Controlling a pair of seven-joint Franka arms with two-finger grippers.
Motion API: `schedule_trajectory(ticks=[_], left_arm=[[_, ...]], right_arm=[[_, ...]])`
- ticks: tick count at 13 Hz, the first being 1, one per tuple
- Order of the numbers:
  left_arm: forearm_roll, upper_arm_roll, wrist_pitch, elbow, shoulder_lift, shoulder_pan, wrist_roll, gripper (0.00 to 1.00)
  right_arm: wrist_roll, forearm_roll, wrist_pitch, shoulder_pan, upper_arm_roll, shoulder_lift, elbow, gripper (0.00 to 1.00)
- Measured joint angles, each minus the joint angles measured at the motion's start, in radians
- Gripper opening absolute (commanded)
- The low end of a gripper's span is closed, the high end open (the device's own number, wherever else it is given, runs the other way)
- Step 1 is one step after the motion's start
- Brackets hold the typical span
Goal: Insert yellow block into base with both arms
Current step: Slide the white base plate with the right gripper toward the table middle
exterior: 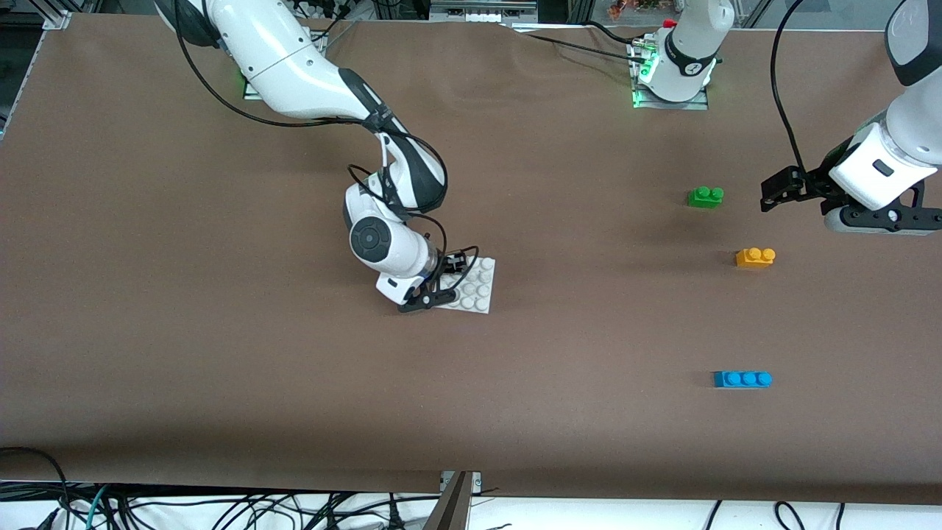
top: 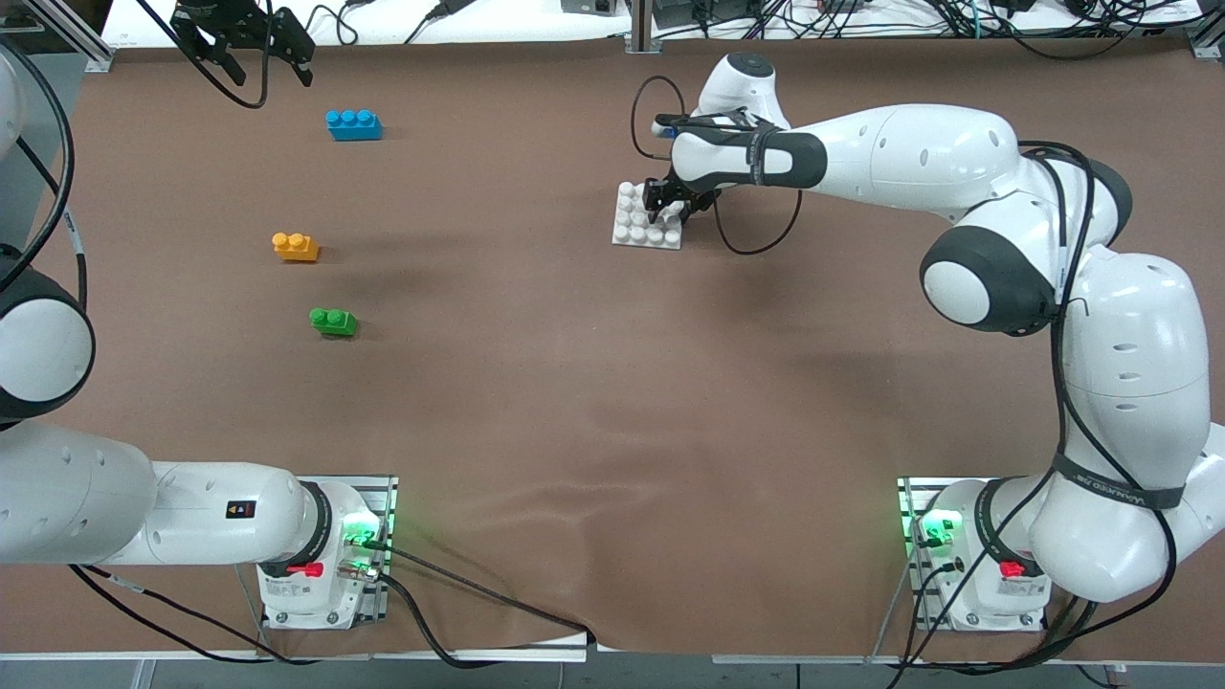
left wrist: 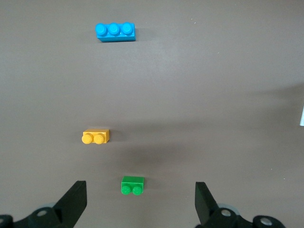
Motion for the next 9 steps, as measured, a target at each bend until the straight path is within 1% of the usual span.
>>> schedule_trajectory(ticks=[9], left_arm=[[-0.015,0.000,0.000,0.000,0.000,0.000,0.000,1.00]], right_arm=[[0.000,0.000,0.103,0.070,0.000,0.025,0.017,0.63]])
